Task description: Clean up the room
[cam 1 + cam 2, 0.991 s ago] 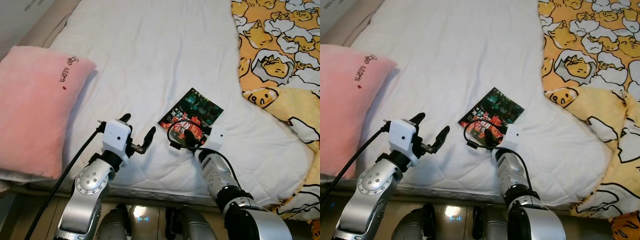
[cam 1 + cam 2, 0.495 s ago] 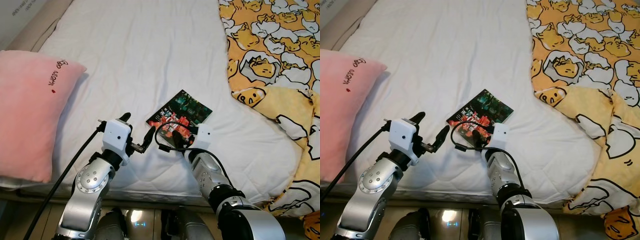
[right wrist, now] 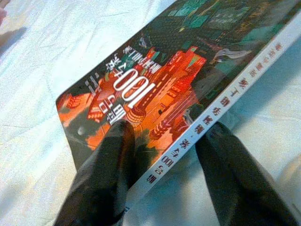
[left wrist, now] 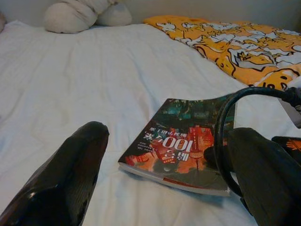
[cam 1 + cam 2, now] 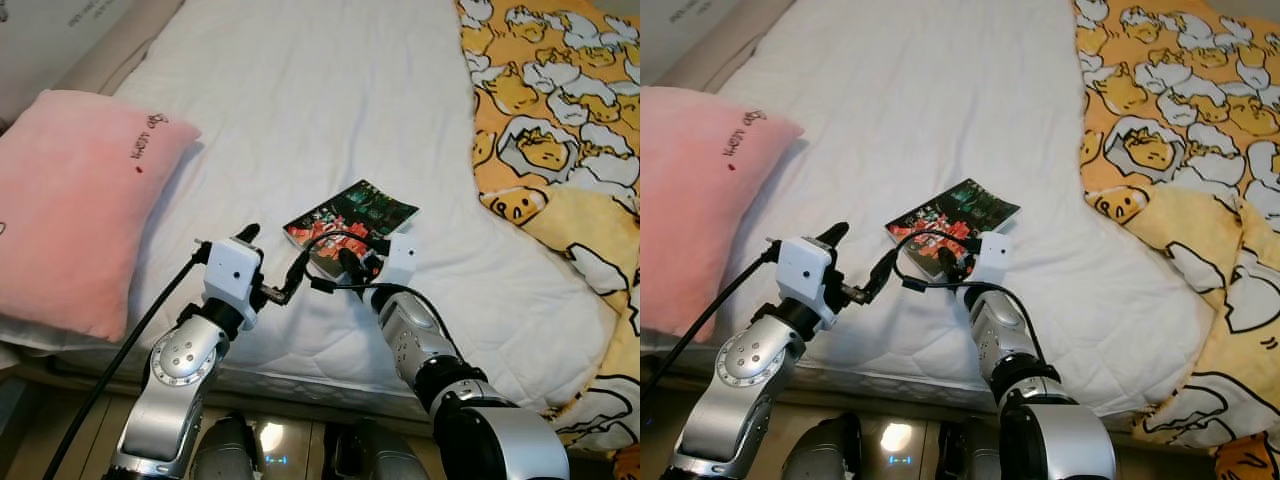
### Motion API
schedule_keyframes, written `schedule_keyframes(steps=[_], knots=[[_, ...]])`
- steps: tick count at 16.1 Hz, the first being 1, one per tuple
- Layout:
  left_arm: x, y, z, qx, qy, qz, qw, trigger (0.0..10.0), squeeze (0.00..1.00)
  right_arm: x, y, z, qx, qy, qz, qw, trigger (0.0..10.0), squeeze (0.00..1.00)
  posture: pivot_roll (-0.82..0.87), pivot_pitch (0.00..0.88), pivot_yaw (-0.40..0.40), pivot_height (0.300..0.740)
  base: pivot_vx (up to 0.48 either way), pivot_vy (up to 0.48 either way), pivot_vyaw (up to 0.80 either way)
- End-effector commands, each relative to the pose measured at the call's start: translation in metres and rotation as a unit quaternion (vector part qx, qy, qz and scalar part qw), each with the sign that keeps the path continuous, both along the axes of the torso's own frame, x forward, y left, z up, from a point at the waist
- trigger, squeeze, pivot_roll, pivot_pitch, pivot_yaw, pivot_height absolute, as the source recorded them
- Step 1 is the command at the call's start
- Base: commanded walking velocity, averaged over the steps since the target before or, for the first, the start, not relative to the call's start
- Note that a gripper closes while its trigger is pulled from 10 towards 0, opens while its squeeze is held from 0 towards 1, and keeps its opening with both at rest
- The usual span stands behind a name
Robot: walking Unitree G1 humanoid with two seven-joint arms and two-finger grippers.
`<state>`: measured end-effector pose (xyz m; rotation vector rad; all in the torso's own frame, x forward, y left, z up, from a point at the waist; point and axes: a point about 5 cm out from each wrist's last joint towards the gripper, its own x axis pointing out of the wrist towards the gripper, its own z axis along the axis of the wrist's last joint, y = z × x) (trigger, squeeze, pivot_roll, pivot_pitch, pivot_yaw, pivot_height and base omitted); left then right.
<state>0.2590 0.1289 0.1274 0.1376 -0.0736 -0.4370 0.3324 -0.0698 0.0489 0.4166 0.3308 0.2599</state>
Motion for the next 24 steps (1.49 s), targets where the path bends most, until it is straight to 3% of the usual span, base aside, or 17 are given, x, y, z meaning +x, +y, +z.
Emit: schedule_keyframes(steps=[1, 3, 5, 7, 9, 12, 13, 15, 18, 21, 24], knots=[[0.000, -0.002, -0.003, 0.005, 0.003, -0.003, 1.000, 10.0, 0.00, 0.006, 0.012, 0.011, 0.014, -0.014, 0.014, 1.000, 0.0, 0.00, 0.20, 0.116, -0.116, 0.736, 0.000, 0.000, 0.00], [0.002, -0.003, -0.003, 0.005, 0.002, -0.003, 1.000, 10.0, 0.00, 0.005, 0.012, 0.009, 0.020, -0.002, 0.009, 1.000, 0.0, 0.00, 0.19, 0.114, -0.116, 0.736, 0.000, 0.000, 0.00], [0.003, -0.004, -0.002, 0.006, 0.000, -0.006, 1.000, 10.0, 0.00, 0.003, 0.010, 0.002, 0.074, 0.052, -0.018, 0.996, 0.0, 0.00, 0.19, 0.111, -0.115, 0.736, 0.000, 0.000, 0.00], [0.005, -0.006, -0.003, 0.007, -0.002, -0.008, 1.000, 10.0, 0.00, 0.003, 0.008, 0.000, 0.090, 0.066, -0.027, 0.993, 0.0, 0.00, 0.19, 0.109, -0.115, 0.736, 0.000, 0.000, 0.00], [0.011, -0.011, -0.005, 0.032, -0.004, -0.007, 0.999, 10.0, 0.00, 0.006, 0.002, 0.000, 0.102, 0.081, -0.026, 0.991, 0.0, 0.00, 0.19, 0.072, -0.116, 0.736, 0.000, 0.000, 0.00], [0.027, -0.008, -0.007, -0.026, 0.028, 0.033, 0.999, 10.0, 0.00, 0.011, -0.010, 0.005, 0.096, 0.079, -0.011, 0.992, 0.0, 0.00, 0.18, 0.002, -0.106, 0.736, 0.000, 0.000, 0.00], [0.031, -0.004, 0.001, -0.052, 0.019, 0.048, 0.997, 10.0, 0.00, 0.016, -0.019, 0.010, 0.078, 0.058, -0.008, 0.995, 0.0, 0.00, 0.17, 0.000, -0.105, 0.736, 0.000, 0.000, 0.00], [0.036, 0.005, 0.015, -0.067, -0.011, 0.069, 0.995, 10.0, 0.00, 0.029, -0.042, 0.031, 0.034, -0.016, -0.021, 0.999, 0.0, 0.00, 0.18, 0.000, -0.104, 0.736, 0.000, 0.000, 0.00], [0.046, 0.009, 0.033, -0.078, -0.037, 0.063, 0.994, 10.0, 0.00, 0.033, -0.078, 0.057, 0.061, -0.100, -0.071, 0.990, 0.0, 0.00, 0.16, 0.000, -0.067, 0.736, 0.000, 0.104, 0.00], [0.060, 0.009, 0.034, -0.084, -0.029, 0.048, 0.995, 10.0, 0.00, 0.025, -0.080, 0.054, 0.078, -0.120, -0.082, 0.986, 0.0, 0.00, 0.12, 0.000, -0.041, 0.736, 0.000, 0.480, 0.00], [0.071, -0.003, 0.022, -0.070, -0.005, 0.008, 0.998, 10.0, 0.00, 0.007, -0.076, 0.047, -0.010, -0.139, -0.091, 0.986, 0.0, 0.00, 0.09, 0.000, -0.026, 0.736, 0.000, 0.480, 0.00]])
